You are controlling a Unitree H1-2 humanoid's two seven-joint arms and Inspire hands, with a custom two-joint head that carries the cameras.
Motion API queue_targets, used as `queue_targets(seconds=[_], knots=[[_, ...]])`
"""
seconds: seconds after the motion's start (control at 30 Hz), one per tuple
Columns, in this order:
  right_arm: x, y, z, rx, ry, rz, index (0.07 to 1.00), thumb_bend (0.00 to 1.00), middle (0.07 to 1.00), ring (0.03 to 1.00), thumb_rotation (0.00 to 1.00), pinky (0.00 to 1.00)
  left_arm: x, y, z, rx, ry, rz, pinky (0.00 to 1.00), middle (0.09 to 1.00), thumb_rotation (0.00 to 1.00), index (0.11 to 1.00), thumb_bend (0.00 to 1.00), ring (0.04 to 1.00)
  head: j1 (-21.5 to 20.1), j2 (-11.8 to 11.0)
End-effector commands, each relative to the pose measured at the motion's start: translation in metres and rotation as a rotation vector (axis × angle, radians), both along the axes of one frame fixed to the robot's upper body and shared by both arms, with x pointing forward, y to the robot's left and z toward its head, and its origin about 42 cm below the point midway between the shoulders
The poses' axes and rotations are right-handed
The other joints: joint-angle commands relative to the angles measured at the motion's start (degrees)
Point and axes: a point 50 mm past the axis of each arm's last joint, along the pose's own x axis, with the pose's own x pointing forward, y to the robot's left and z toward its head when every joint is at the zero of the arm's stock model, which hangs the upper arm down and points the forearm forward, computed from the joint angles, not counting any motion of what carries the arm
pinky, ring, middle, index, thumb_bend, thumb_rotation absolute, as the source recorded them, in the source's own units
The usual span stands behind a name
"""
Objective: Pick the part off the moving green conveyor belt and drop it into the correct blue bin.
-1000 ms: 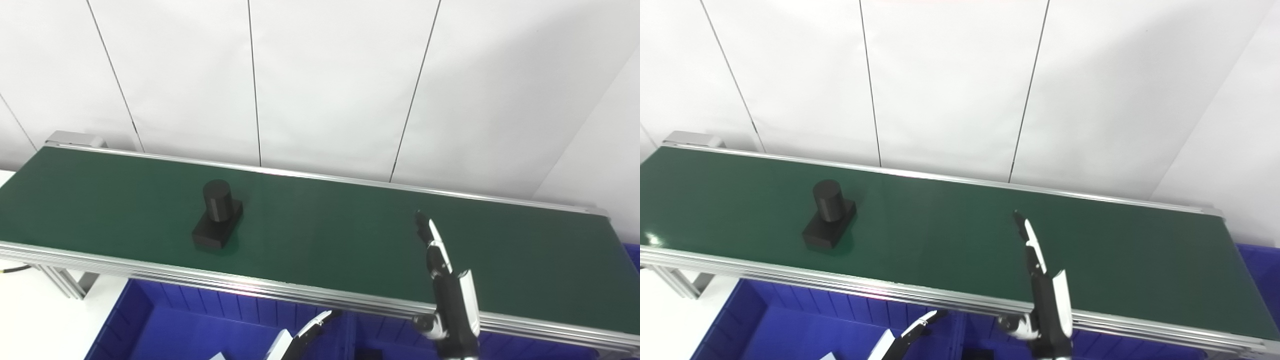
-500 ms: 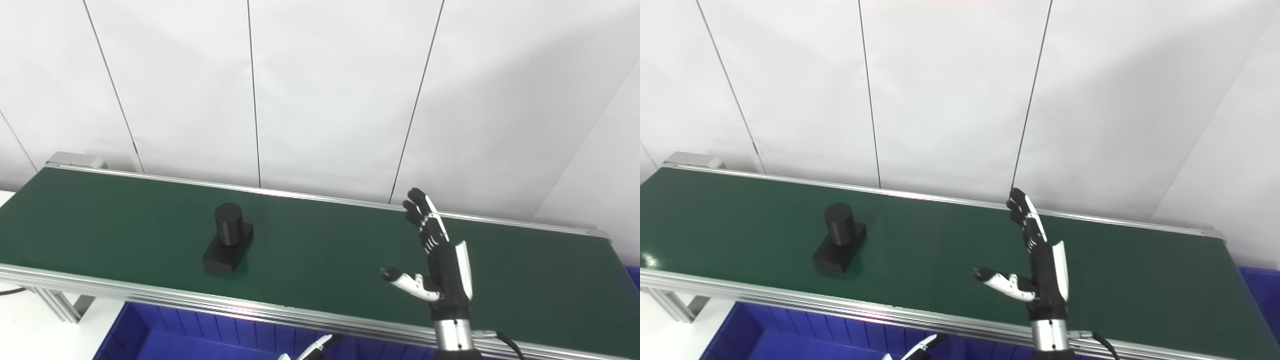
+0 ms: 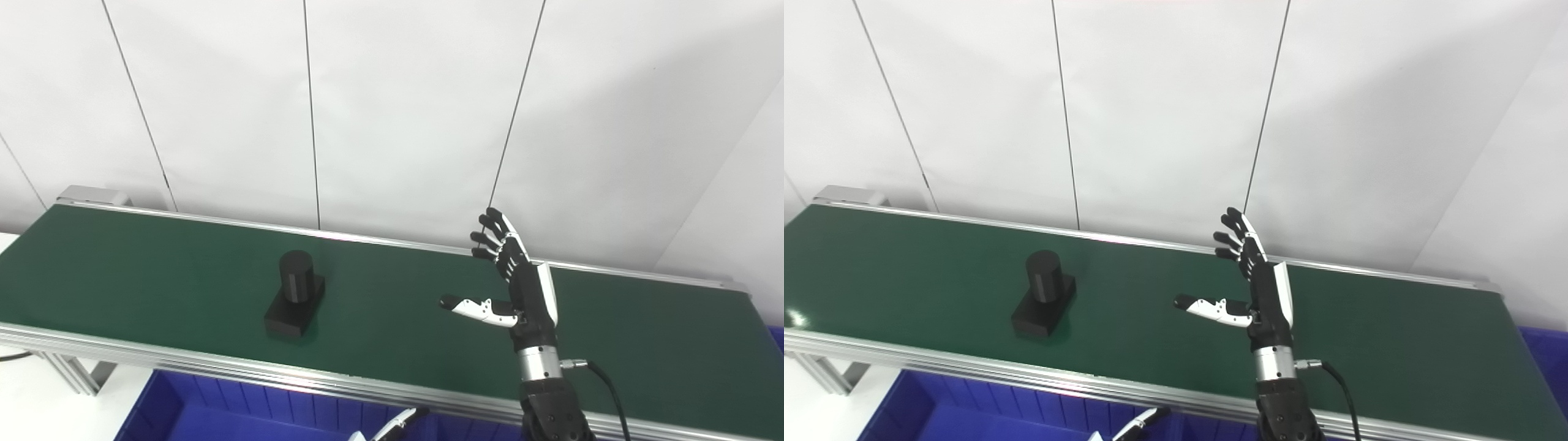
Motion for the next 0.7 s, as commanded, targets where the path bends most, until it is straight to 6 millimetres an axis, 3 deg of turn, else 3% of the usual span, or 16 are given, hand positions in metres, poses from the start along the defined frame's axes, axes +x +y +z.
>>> queue_targets(seconds=[0.0, 0.2, 0.67], knots=[[0.016, 0.012, 0.023, 0.006, -0.067, 0.014, 0.904, 1.00, 0.869, 0.758, 0.09, 0.64, 0.007, -0.003, 0.009, -0.028, -0.048, -0.012, 0.85, 0.932, 0.99, 0.894, 0.86, 0.914, 0.13, 0.06], [0.028, 0.020, 0.016, -0.058, -0.035, 0.009, 0.898, 0.99, 0.874, 0.733, 0.01, 0.60, 0.006, -0.003, 0.010, -0.033, -0.045, -0.015, 0.85, 0.930, 0.99, 0.893, 0.88, 0.914, 0.21, 0.31], [0.042, 0.029, 0.001, -0.173, 0.023, 0.005, 0.861, 0.99, 0.850, 0.727, 0.06, 0.58, 0.003, -0.005, 0.011, -0.041, -0.039, -0.030, 0.84, 0.924, 0.98, 0.892, 0.86, 0.905, 0.44, 0.50]])
